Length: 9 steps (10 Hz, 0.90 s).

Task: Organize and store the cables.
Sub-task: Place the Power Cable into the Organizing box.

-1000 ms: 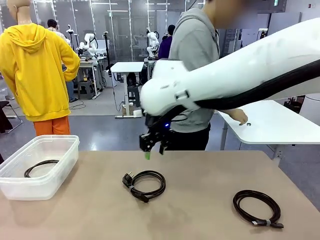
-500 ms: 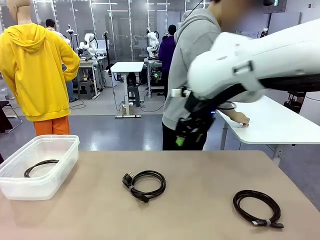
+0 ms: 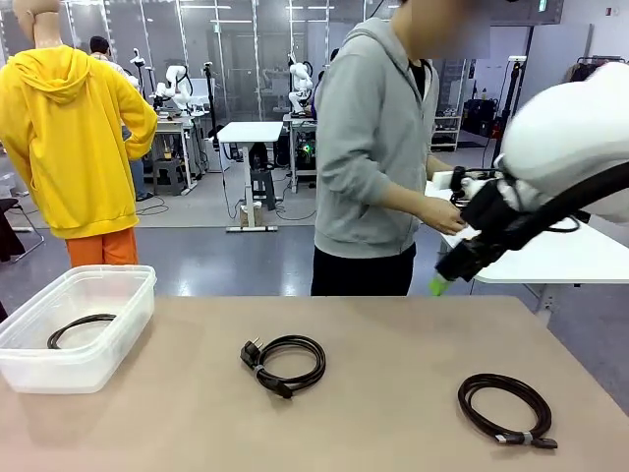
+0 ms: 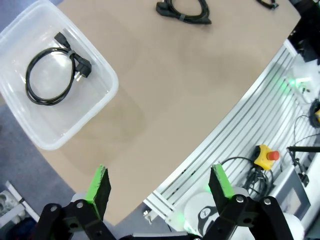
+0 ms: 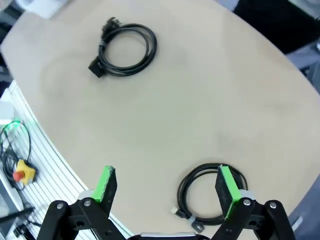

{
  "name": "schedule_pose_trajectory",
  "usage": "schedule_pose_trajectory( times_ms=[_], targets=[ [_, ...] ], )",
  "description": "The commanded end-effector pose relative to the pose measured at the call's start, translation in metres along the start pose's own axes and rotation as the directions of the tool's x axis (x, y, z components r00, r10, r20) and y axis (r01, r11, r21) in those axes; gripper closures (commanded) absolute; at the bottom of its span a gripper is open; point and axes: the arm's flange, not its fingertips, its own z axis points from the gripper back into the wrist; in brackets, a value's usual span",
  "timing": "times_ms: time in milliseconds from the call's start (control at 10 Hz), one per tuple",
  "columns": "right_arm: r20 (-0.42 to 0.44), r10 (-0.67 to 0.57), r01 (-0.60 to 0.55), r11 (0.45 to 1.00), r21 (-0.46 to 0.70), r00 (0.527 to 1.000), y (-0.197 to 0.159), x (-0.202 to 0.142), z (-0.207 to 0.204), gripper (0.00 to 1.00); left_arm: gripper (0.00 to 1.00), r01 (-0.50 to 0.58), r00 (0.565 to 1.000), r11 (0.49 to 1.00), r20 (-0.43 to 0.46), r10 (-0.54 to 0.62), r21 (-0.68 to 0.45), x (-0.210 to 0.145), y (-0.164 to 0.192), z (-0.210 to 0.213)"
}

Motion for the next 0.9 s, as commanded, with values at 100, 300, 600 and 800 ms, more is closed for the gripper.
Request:
schedule_pose_trajectory(
  times_ms=[100,300,600,800],
  targets=[
    [0.031,0.169,-0.169,0.986,0.005,0.985,-0.024,-0.036,0.021,0.0,0.0,0.001,1.0,1.0,-0.004,-0.001,0.003,0.0,0.0,0.0],
    [0.108,0.239,-0.234,0.971,-0.054,0.965,-0.036,-0.075,0.036,0.0,0.0,0.001,1.0,1.0,-0.004,-0.001,0.003,0.0,0.0,0.0],
    [0.226,0.194,-0.187,0.981,-0.052,0.955,-0.051,-0.148,0.045,0.0,0.0,0.001,1.0,1.0,-0.004,-0.001,0.003,0.0,0.0,0.0],
    [0.161,0.216,-0.211,0.976,-0.046,0.963,-0.051,-0.123,0.045,0.0,0.0,0.001,1.0,1.0,-0.004,-0.001,0.003,0.0,0.0,0.0]
  ],
)
